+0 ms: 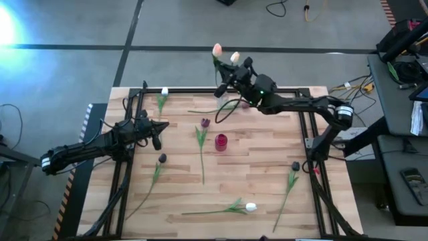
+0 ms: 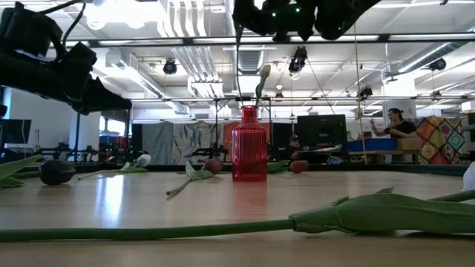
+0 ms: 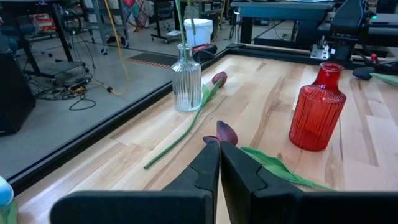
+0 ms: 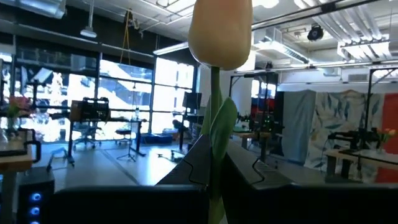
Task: Sort flowers into vase by color
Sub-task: Put the light pink tulip flower into the transparent vase
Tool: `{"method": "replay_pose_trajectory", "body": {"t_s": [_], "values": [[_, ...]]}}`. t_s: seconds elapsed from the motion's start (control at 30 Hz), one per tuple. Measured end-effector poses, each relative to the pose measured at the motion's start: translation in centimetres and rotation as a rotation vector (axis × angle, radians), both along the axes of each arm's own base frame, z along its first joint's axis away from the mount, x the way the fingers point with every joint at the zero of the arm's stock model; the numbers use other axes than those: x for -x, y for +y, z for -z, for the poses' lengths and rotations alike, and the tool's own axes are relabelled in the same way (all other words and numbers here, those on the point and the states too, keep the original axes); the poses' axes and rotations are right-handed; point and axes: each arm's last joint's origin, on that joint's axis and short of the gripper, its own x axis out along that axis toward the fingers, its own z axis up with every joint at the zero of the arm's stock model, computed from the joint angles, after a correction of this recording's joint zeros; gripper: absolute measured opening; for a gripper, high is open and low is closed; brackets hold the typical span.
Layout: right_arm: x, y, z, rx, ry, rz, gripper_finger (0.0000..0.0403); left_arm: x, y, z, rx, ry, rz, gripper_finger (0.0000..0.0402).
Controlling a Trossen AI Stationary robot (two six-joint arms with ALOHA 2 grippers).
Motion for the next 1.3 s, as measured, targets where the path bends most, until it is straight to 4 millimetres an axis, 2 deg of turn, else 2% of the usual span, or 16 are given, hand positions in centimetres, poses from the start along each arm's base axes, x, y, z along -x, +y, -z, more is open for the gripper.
{"method": "replay_pose_trajectory", "body": {"t_s": [0.27,0.53,0.77,0.9,1.3], "values": [[0.5,-1.4,0.7,-0.011,0.023,0.022,0.0012,0.0,0.0,0.0,0.0,0.0,0.0,0.0],[0.8,-1.9,0.7,0.004,0.03,0.005,0.0012,0.0,0.0,0.0,0.0,0.001,0.0,0.0],[1.0,-2.1,1.4,0.009,0.059,0.016,0.0012,0.0,0.0,0.0,0.0,0.001,0.0,0.0],[1.0,-2.1,2.3,0.028,0.095,-0.035,0.0012,0.0,0.0,0.0,0.0,0.001,0.001,0.0],[1.4,-1.8,2.5,0.056,0.032,-0.041,0.0012,0.0,0.0,0.0,0.0,0.001,0.0,0.0]]}}
